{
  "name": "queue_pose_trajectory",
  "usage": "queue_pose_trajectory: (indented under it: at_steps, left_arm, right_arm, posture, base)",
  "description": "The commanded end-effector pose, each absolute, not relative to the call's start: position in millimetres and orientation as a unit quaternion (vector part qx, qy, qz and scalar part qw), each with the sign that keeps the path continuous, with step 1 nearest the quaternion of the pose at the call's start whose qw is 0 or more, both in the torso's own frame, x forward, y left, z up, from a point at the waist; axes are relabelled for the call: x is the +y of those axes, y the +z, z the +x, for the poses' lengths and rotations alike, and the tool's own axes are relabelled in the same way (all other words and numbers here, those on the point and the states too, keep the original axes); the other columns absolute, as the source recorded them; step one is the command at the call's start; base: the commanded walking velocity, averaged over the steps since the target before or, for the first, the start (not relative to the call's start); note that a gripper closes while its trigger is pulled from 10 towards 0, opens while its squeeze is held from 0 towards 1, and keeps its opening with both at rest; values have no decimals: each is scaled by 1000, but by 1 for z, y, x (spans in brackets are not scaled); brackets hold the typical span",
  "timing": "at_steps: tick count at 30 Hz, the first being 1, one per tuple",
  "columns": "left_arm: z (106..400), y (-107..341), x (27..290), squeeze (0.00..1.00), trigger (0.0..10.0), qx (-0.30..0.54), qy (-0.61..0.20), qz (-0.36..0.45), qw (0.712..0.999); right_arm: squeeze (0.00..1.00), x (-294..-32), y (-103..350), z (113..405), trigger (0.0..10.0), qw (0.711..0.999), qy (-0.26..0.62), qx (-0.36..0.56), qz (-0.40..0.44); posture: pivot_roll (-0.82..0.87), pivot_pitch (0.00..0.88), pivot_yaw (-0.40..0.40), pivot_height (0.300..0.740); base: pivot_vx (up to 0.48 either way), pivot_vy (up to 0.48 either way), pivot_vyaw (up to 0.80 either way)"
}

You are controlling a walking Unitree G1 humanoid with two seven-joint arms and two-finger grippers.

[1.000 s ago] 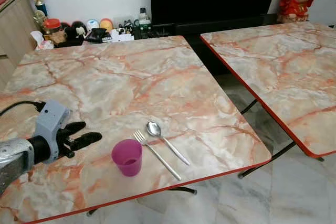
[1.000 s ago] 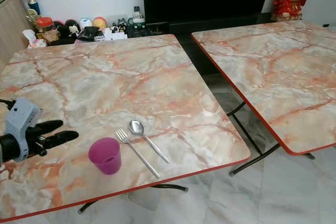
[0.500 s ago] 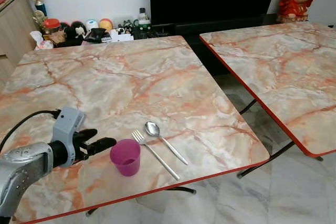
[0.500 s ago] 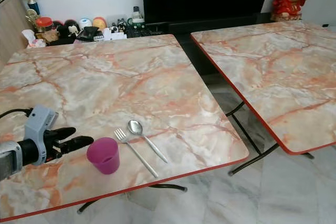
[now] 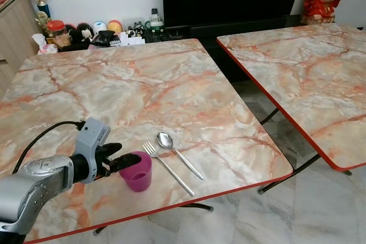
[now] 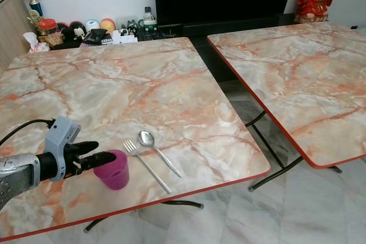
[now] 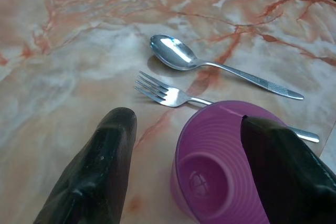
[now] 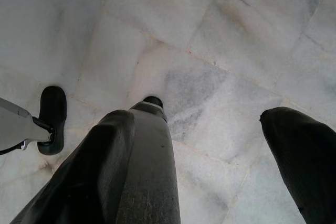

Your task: Setting the table

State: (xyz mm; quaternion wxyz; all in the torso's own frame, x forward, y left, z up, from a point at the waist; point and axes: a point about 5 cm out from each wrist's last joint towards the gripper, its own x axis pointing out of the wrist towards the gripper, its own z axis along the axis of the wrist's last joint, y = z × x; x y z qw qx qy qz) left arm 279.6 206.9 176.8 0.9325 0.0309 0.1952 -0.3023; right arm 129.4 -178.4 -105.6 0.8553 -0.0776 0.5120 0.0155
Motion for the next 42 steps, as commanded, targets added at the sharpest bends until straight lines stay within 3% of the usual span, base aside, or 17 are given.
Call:
queue_pose_trajectory:
  at_steps: [1, 23, 24, 25, 26, 29, 34, 36, 37, 38, 42]
  left_arm:
    - [281, 178, 204, 0, 10000, 193, -307, 49, 930]
    - [284, 170, 208, 0, 10000, 207, -288, 80, 931]
    - [284, 170, 208, 0, 9608, 208, -288, 82, 931]
    - [284, 169, 209, 0, 2196, 208, -285, 83, 932]
    - [284, 169, 209, 0, 1333, 209, -283, 83, 932]
    - [285, 169, 209, 0, 980, 209, -282, 83, 933]
    - [285, 169, 209, 0, 1647, 209, -283, 86, 932]
    - [285, 169, 209, 0, 1294, 209, -283, 86, 932]
    - [285, 168, 209, 0, 314, 209, -284, 87, 932]
    - [285, 168, 209, 0, 0, 208, -285, 87, 932]
    - [285, 168, 208, 0, 0, 207, -287, 86, 931]
  right_arm:
    - [0, -177, -113, 106, 10000, 829, 25, 552, -85]
    - [0, -175, -114, 106, 10000, 830, 32, 551, -87]
    - [0, -175, -114, 106, 10000, 830, 32, 551, -87]
    - [0, -175, -114, 106, 10000, 829, 32, 551, -87]
    - [0, -174, -114, 106, 10000, 829, 32, 551, -87]
    - [0, -174, -114, 106, 10000, 829, 32, 551, -87]
    - [0, -174, -114, 106, 10000, 829, 33, 552, -88]
    - [0, -174, -114, 106, 10000, 828, 34, 552, -88]
    - [0, -175, -114, 106, 10000, 828, 34, 552, -88]
    - [0, -175, -114, 105, 10000, 828, 34, 552, -88]
    - [0, -175, -114, 105, 10000, 828, 34, 553, -89]
  posture:
    - [49, 81, 30, 740]
    - [46, 81, 30, 740]
    - [46, 81, 30, 740]
    - [46, 82, 32, 740]
    - [46, 82, 32, 740]
    - [46, 81, 31, 740]
    - [48, 82, 31, 740]
    - [47, 81, 31, 740]
    - [47, 81, 30, 740]
    - [47, 81, 29, 740]
    - [47, 80, 29, 740]
  base:
    - [0, 0, 0]
    - [0, 0, 0]
    - [0, 0, 0]
    - [0, 0, 0]
    - [0, 0, 0]
    - [0, 0, 0]
    - [0, 0, 0]
    - [0, 0, 0]
    - [0, 0, 0]
    - [0, 0, 0]
    - [0, 0, 0]
